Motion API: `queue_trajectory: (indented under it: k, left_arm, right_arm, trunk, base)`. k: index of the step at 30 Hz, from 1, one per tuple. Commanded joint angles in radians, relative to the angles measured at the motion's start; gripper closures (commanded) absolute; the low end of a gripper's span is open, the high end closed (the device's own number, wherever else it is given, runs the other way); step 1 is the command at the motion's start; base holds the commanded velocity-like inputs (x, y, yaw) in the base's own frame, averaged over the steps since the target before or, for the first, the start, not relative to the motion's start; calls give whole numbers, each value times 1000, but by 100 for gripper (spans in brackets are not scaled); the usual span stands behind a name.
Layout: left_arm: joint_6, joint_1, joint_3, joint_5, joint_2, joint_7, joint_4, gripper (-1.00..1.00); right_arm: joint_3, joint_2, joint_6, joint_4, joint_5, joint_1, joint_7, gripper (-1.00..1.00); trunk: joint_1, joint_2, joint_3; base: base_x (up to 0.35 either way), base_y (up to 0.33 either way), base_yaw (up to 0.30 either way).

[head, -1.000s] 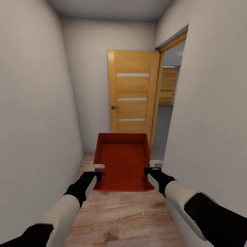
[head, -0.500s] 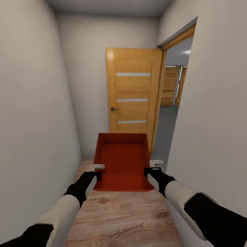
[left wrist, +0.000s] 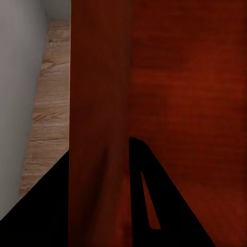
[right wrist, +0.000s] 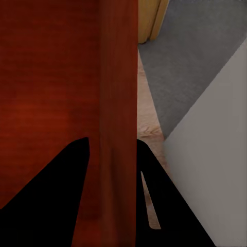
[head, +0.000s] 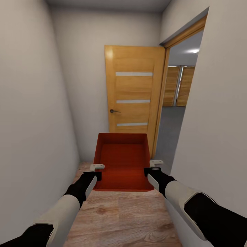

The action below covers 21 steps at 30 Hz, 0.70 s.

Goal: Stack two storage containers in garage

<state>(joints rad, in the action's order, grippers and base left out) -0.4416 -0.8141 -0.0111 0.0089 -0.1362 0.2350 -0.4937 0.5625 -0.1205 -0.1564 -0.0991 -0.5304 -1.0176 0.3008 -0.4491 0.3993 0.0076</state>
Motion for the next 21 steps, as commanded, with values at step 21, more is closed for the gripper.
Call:
queue_trajectory:
  k: [21]
  left_arm:
    - [-2, 0, -1, 31, 0, 4, 1, 100]
  right_arm:
    - [76, 1, 81, -2, 21, -1, 97, 100]
  trunk:
    - [-1, 1, 0]
  base:
    - [322, 0, 0]
